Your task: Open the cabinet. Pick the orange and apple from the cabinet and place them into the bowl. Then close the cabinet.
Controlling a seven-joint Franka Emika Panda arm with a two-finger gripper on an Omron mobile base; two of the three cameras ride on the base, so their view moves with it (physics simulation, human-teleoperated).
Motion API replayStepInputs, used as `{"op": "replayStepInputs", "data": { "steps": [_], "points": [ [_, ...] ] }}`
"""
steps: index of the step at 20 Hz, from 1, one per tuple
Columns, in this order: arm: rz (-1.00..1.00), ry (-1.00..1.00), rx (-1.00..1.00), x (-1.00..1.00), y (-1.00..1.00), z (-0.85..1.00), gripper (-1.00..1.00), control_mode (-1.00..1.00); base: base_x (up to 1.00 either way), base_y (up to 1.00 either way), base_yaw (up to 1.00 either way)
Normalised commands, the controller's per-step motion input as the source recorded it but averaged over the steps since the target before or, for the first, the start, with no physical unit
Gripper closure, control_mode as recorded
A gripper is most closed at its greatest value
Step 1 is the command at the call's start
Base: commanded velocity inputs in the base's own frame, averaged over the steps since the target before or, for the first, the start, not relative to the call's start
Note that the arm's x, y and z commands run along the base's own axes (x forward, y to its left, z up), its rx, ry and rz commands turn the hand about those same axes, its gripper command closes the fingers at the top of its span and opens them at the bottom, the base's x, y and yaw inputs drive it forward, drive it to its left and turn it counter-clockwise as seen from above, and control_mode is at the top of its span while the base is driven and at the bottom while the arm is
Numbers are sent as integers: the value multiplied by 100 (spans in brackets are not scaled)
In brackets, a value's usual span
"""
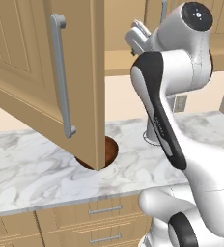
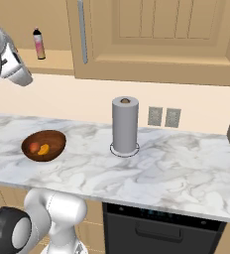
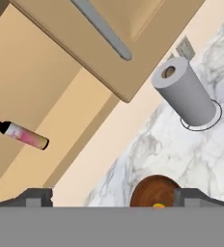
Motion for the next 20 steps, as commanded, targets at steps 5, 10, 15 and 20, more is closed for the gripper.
{"op": "replayStepInputs", "data": {
  "steps": [5, 10, 15, 20],
  "points": [
    [0, 0, 0, -94, -18, -2, -100, -100, 0, 0, 0],
    [5, -1, 0, -86, -3, -1, -100, -100, 0, 0, 0],
    [7, -17, -1, -83, 0, -2, -100, -100, 0, 0, 0],
    [2, -12, 0, -84, 0, -7, -100, -100, 0, 0, 0]
  ]
}}
